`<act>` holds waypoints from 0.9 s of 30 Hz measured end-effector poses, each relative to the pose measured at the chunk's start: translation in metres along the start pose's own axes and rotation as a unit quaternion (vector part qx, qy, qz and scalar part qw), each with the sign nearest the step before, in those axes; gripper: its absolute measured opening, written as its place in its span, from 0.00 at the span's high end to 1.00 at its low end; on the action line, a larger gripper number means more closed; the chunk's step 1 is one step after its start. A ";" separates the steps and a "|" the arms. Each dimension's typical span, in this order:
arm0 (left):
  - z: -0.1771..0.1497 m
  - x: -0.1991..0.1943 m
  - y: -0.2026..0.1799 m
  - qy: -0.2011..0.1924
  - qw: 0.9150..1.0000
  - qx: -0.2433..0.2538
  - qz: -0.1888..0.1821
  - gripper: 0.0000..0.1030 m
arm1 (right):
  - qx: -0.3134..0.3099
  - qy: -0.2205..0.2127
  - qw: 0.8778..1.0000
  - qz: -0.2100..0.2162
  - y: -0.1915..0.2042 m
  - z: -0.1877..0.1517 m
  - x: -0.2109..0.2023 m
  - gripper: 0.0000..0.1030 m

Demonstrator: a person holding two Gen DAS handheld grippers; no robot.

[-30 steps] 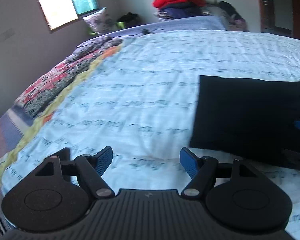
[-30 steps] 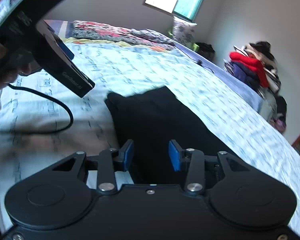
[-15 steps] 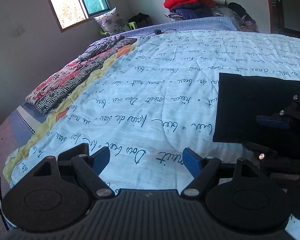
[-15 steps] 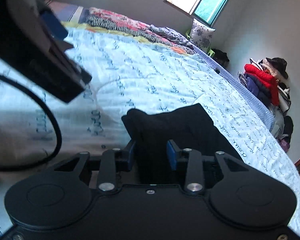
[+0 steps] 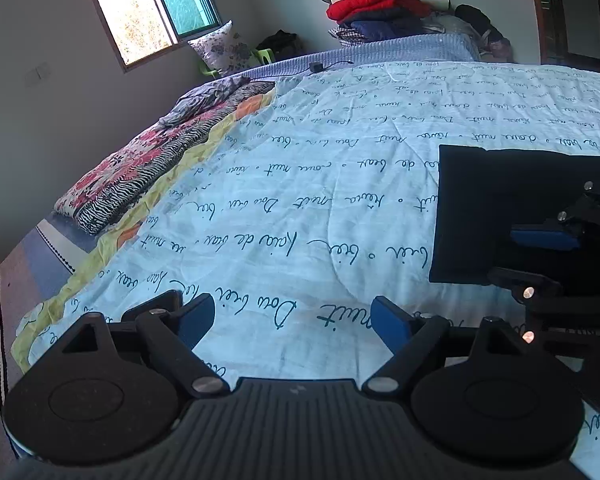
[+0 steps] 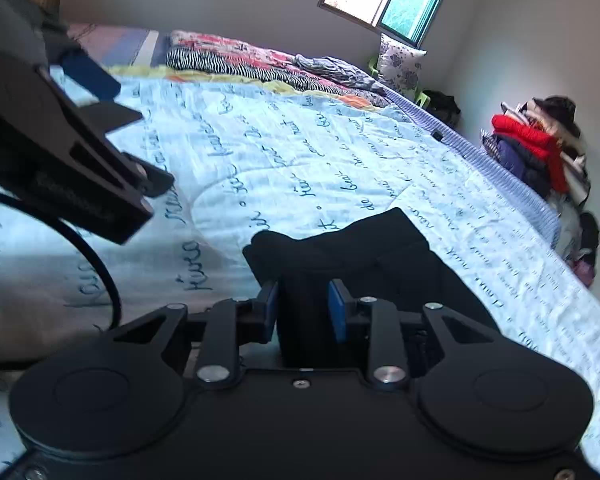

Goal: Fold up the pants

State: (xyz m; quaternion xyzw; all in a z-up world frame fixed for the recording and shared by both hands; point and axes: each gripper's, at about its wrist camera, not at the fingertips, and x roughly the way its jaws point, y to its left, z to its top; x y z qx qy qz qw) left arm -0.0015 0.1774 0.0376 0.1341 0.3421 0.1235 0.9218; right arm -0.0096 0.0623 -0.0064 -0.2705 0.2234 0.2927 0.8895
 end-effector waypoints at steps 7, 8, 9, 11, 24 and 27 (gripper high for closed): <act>0.000 -0.001 0.002 -0.001 1.000 -0.003 0.003 0.15 | 0.012 -0.010 1.000 0.014 0.002 0.008 0.004 0.90; 0.000 -0.001 0.002 -0.001 1.000 -0.003 0.003 0.15 | 0.020 -0.012 1.000 0.020 0.001 0.010 0.004 0.90; 0.000 -0.001 0.002 -0.001 1.000 -0.004 0.003 0.15 | 0.022 -0.012 0.999 0.023 0.001 0.011 0.005 0.90; 0.002 -0.002 0.001 0.000 1.000 -0.002 0.003 0.15 | 0.012 0.000 1.000 0.020 0.005 0.009 0.011 0.90; 0.044 -0.042 -0.050 -0.060 0.994 0.009 -0.089 0.09 | 0.220 0.033 0.973 -0.053 -0.088 -0.084 -0.101 0.84; 0.057 -0.051 -0.091 -0.081 0.989 0.035 -0.121 0.08 | 0.247 0.076 0.965 -0.048 -0.095 -0.114 -0.104 0.84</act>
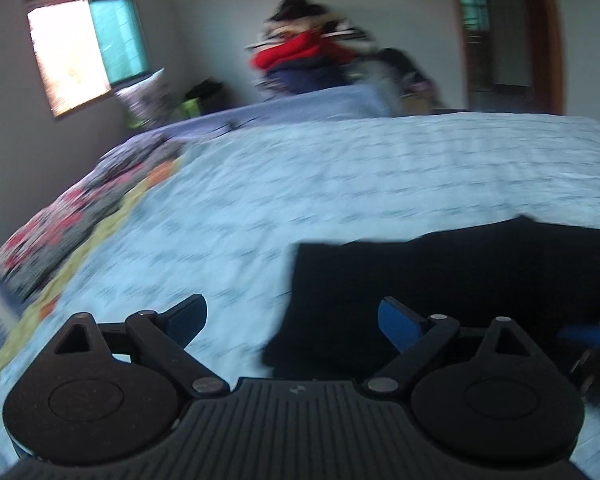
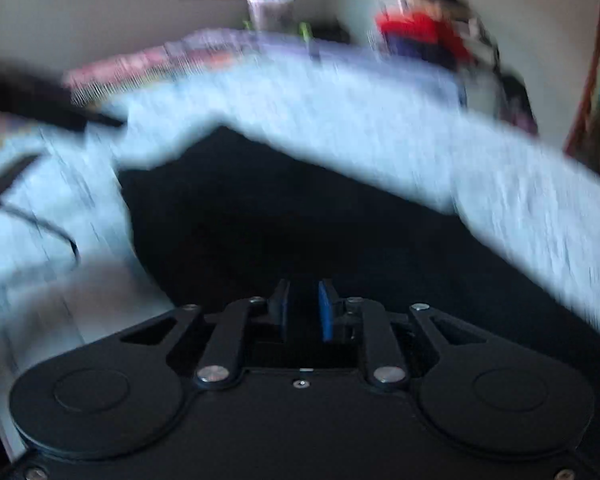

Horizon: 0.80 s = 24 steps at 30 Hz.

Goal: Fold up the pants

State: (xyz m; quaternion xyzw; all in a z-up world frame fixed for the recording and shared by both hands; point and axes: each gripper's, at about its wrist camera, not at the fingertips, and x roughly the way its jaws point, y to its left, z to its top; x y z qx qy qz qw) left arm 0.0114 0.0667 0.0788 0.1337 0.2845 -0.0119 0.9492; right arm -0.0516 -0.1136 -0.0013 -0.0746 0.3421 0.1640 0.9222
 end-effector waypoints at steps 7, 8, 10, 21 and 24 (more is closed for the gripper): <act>0.031 0.014 -0.084 -0.013 0.997 0.020 -0.073 0.06 | 0.053 0.004 0.998 -0.022 -0.040 -0.023 -0.036 0.77; 0.033 0.017 -0.095 -0.010 0.996 0.023 -0.089 0.05 | 0.049 0.023 0.998 -0.024 -0.047 -0.031 -0.035 0.74; 0.033 0.025 -0.122 -0.003 0.994 0.036 -0.103 0.05 | 0.065 0.029 0.997 -0.008 -0.060 -0.042 -0.045 0.74; -0.014 0.051 -0.232 0.005 0.984 0.175 -0.045 0.06 | 0.282 -0.015 0.944 -0.171 -0.213 -0.114 -0.132 0.57; -0.022 0.036 -0.234 -0.030 0.980 0.194 -0.024 0.05 | 0.371 -0.067 0.913 -0.153 -0.242 -0.148 -0.164 0.60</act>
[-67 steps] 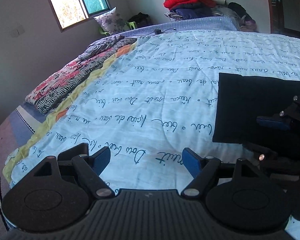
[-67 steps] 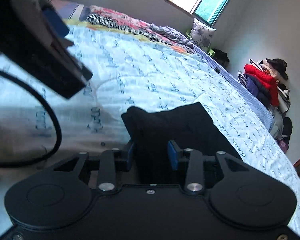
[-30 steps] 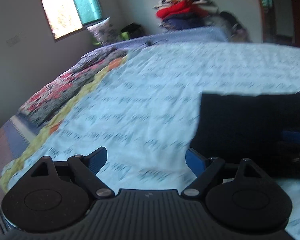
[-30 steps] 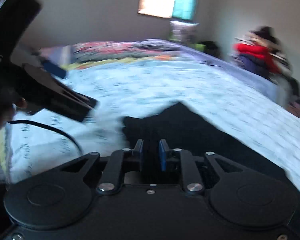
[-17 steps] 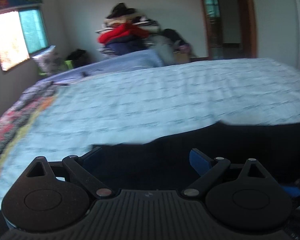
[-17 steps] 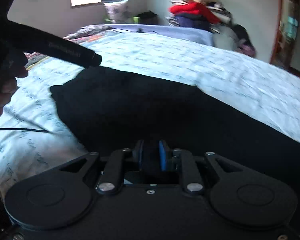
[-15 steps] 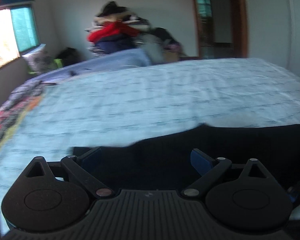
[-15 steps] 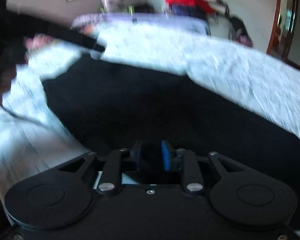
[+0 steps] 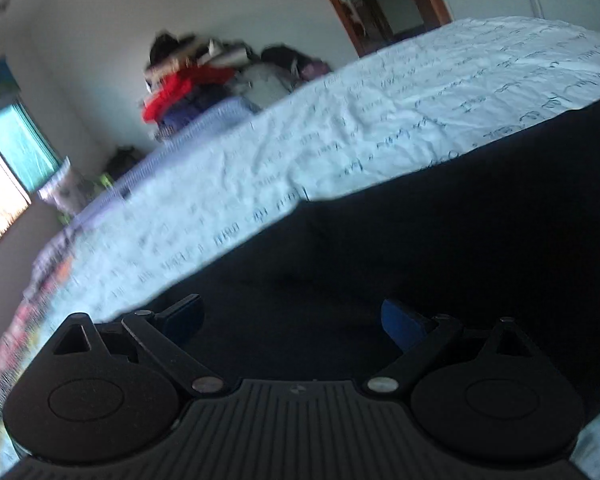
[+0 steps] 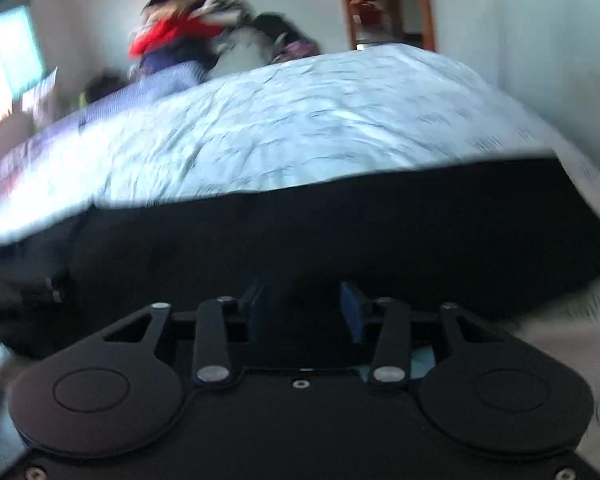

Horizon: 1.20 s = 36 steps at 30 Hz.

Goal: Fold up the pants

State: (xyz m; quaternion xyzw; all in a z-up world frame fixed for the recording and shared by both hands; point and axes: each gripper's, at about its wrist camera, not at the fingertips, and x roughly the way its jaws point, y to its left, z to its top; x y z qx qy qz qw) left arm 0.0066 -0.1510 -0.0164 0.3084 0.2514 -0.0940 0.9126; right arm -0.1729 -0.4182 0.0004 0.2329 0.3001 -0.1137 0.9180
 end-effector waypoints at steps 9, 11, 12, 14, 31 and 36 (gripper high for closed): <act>0.026 -0.021 -0.002 -0.015 0.999 -0.033 -0.026 0.05 | 0.276 -0.083 0.957 -0.040 -0.129 -0.014 -0.039 0.59; 0.027 -0.025 -0.005 -0.020 0.999 -0.026 -0.024 0.05 | 0.310 -0.094 0.945 -0.030 -0.137 -0.018 -0.040 0.60; 0.027 -0.029 -0.007 -0.022 0.999 -0.023 -0.023 0.05 | 0.327 -0.102 0.939 -0.029 -0.140 -0.022 -0.042 0.60; 0.028 -0.032 -0.008 -0.026 0.999 -0.018 -0.022 0.05 | 0.345 -0.109 0.932 -0.023 -0.141 -0.028 -0.043 0.60; 0.046 -0.039 -0.006 0.015 0.990 -0.063 -0.128 0.04 | 0.380 -0.153 0.912 -0.007 -0.161 -0.013 -0.032 0.61; 0.072 -0.045 -0.026 0.024 0.974 -0.078 -0.212 0.04 | 0.299 -0.140 0.943 -0.044 -0.149 -0.001 -0.030 0.91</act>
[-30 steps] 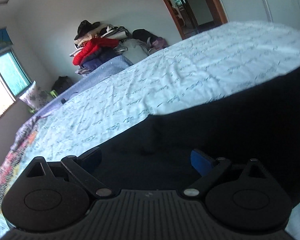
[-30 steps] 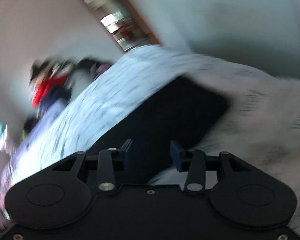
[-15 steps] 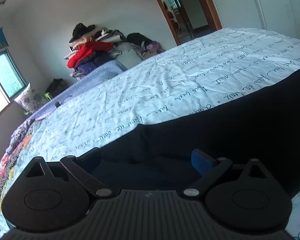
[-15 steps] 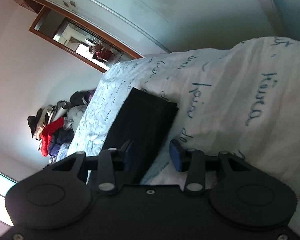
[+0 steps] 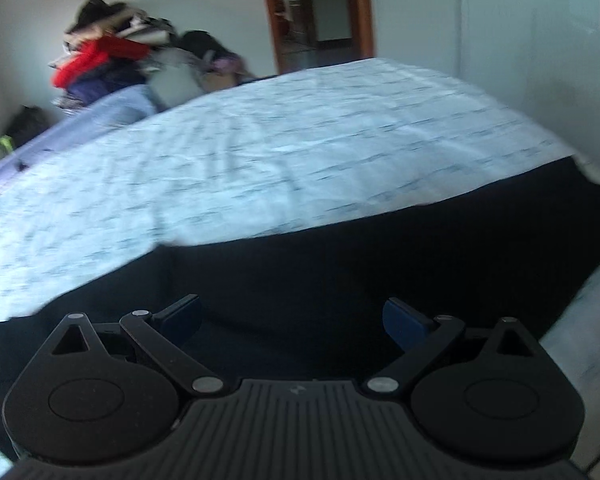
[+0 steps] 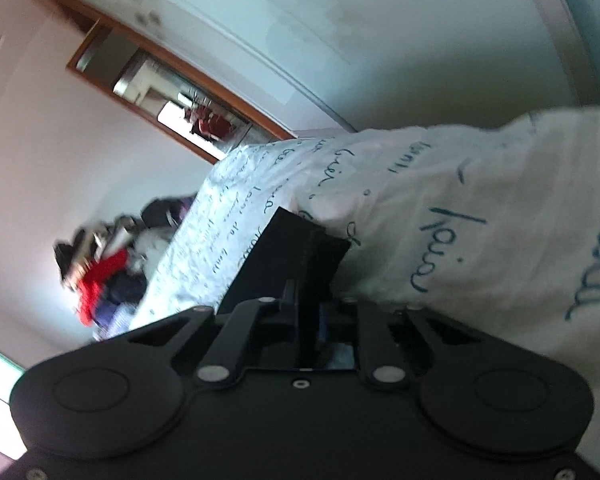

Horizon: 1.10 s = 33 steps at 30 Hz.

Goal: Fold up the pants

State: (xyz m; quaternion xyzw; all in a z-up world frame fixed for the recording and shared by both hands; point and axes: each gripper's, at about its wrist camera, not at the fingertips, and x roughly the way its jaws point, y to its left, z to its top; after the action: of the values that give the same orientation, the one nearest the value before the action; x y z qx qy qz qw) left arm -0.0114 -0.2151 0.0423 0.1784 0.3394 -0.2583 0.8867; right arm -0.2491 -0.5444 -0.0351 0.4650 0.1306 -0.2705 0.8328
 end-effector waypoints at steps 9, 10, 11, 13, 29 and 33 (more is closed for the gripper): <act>0.058 0.035 -0.096 0.031 0.989 0.063 -0.133 0.06 | -0.347 -0.033 0.935 -0.061 0.080 -0.033 -0.012 0.92; 0.063 0.040 -0.100 0.040 0.987 0.047 -0.152 0.06 | -0.381 -0.034 0.922 -0.060 0.087 -0.040 -0.013 0.92; 0.066 0.044 -0.102 0.047 0.984 0.027 -0.167 0.06 | -0.410 -0.034 0.910 -0.060 0.093 -0.046 -0.014 0.92; 0.072 0.051 -0.105 0.052 0.982 -0.007 -0.184 0.06 | -0.467 -0.032 0.882 -0.058 0.105 -0.061 -0.015 0.92; 0.082 0.103 -0.089 0.137 0.937 -0.192 -0.257 0.08 | -0.607 -0.028 0.794 -0.005 0.136 -0.112 -0.035 0.92; 0.084 0.110 -0.093 0.137 0.948 -0.180 -0.224 0.12 | -0.624 -0.022 0.781 0.003 0.142 -0.120 -0.042 0.92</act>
State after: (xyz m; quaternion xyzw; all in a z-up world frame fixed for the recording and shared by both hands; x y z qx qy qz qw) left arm 0.0473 -0.3684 0.0124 -0.0313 0.5296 -0.3575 0.7686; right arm -0.1981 -0.3695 0.0211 -0.1622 0.2514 -0.1375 0.9442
